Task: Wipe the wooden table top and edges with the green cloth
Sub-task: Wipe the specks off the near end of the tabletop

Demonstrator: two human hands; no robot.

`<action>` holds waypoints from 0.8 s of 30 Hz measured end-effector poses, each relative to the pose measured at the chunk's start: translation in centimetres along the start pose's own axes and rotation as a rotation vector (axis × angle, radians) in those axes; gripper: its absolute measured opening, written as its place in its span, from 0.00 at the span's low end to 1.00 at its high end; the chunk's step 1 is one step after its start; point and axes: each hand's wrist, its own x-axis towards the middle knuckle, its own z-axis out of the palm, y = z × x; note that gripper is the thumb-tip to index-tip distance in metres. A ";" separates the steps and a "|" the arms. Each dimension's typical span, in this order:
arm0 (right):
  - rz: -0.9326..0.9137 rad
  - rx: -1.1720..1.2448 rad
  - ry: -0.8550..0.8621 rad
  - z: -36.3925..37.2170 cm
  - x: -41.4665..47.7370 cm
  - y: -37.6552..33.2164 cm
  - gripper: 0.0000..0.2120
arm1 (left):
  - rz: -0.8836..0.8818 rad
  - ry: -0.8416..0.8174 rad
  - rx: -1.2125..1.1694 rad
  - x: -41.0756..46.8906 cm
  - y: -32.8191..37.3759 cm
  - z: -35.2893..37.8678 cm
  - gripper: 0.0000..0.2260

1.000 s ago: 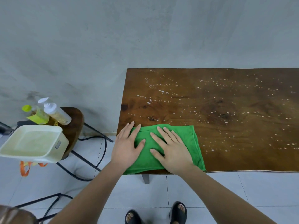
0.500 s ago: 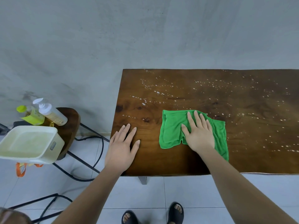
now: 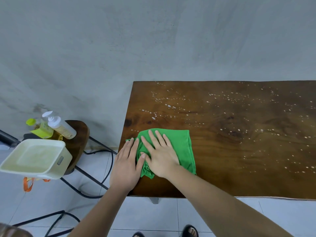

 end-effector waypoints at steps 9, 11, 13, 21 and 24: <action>-0.027 0.037 0.004 -2.8 0.7 11.1 0.37 | -0.013 -0.018 0.034 0.3 0.0 0.3 0.32; 0.056 0.030 0.026 -3.5 1.2 14.6 0.38 | -0.020 -0.025 0.046 0.3 0.1 0.3 0.32; 0.146 0.030 0.051 -3.9 1.6 18.2 0.38 | -0.032 -0.029 0.047 0.3 0.2 0.3 0.32; 0.535 0.079 0.120 -4.1 3.1 24.4 0.37 | -0.047 -0.029 0.076 0.2 0.6 0.2 0.32; 0.635 0.078 0.128 -3.8 4.7 21.4 0.37 | -0.053 -0.035 0.093 0.3 0.7 0.1 0.33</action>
